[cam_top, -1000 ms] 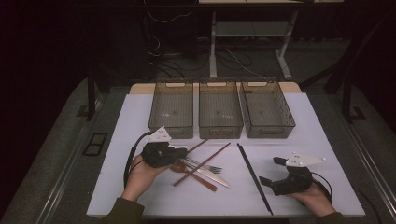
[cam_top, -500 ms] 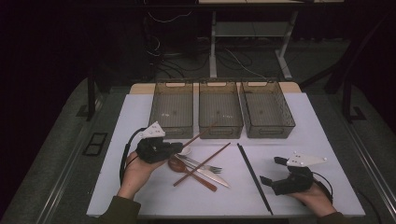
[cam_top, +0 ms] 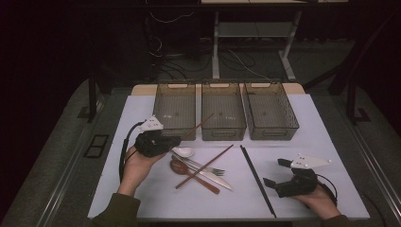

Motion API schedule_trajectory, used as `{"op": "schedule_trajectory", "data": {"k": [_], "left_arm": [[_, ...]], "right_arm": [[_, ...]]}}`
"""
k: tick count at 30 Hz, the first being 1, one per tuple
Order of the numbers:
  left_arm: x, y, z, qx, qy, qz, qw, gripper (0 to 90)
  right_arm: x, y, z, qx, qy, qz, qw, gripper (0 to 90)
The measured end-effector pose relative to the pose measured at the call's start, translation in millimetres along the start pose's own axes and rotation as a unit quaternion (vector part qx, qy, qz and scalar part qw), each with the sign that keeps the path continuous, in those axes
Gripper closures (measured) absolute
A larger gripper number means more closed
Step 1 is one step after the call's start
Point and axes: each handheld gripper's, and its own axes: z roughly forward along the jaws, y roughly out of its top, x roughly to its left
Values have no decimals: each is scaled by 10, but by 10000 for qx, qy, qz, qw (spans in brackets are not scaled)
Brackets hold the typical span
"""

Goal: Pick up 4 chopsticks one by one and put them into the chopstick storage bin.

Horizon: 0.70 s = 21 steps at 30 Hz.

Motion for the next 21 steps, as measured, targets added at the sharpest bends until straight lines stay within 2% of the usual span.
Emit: {"op": "schedule_trajectory", "data": {"k": [21], "left_arm": [[323,330,112,66,381,-62,9992,833]], "right_arm": [[-4,0,-6,-13,-16,22,10000,40]]}}
